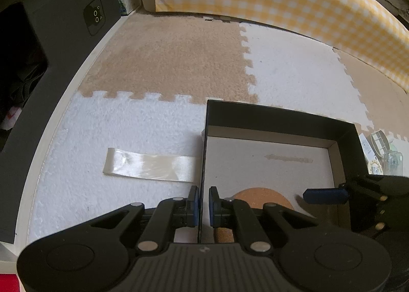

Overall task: Organize rigid objects
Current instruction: 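Carry the cork coaster with the right gripper over the black box, then lower the coaster into the box and open the right gripper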

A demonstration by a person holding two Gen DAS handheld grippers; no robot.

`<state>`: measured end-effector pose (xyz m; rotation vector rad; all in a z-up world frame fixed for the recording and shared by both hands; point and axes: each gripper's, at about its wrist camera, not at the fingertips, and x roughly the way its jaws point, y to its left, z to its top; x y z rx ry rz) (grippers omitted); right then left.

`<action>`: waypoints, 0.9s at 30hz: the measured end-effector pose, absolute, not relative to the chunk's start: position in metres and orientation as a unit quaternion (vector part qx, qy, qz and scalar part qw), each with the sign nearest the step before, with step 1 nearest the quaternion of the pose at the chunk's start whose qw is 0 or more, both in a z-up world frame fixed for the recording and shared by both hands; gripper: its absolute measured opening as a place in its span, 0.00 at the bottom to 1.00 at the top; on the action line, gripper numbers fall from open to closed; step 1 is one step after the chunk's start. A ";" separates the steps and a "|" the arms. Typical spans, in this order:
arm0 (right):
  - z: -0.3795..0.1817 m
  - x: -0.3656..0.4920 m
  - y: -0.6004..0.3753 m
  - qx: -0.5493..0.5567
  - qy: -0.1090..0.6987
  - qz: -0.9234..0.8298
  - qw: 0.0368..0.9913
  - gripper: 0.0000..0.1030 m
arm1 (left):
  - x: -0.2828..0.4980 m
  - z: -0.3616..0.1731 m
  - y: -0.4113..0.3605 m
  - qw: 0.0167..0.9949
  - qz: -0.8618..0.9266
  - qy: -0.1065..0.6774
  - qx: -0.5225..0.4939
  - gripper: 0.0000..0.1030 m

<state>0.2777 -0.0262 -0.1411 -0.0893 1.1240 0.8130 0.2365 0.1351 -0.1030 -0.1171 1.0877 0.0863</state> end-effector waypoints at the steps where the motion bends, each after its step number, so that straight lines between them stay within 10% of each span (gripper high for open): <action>1: -0.140 0.280 -0.027 -0.044 0.522 0.371 0.767 0.62 | 0.236 -0.103 0.135 0.853 0.041 0.517 -0.056 0.08; 3: -0.138 0.283 -0.030 -0.046 0.529 0.369 0.763 0.35 | 0.236 -0.102 0.135 0.853 0.041 0.517 -0.057 0.08; 8: -0.142 0.287 -0.035 -0.057 0.557 0.342 0.755 0.27 | 0.236 -0.102 0.134 0.853 0.041 0.517 -0.056 0.08; 27: -0.142 0.266 -0.023 -0.041 0.526 0.359 0.770 0.45 | 0.235 -0.103 0.135 0.854 0.042 0.515 -0.054 0.08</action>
